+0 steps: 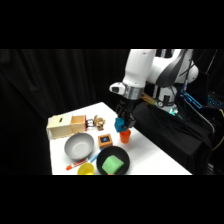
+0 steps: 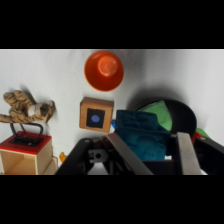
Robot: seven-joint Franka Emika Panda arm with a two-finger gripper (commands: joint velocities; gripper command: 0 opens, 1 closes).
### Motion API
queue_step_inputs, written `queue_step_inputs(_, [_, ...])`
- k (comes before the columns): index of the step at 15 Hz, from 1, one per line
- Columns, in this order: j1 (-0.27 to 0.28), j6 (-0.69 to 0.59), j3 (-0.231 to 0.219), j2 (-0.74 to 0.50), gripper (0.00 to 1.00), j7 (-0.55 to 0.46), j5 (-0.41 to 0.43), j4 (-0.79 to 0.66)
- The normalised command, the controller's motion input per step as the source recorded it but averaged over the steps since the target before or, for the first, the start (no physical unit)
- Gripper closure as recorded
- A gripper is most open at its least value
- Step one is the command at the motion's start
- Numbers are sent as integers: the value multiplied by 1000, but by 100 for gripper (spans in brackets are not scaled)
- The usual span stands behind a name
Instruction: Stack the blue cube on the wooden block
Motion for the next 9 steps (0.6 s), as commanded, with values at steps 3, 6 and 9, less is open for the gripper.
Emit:
queue_step_inputs(3, [-216,-168,25,-23,77,-503,276,241])
queue_step_inputs(6, [-156,-178,-24,116,77,-503,305,299])
queue_step_inputs(9, [-110,-197,-39,189,77,-444,273,313])
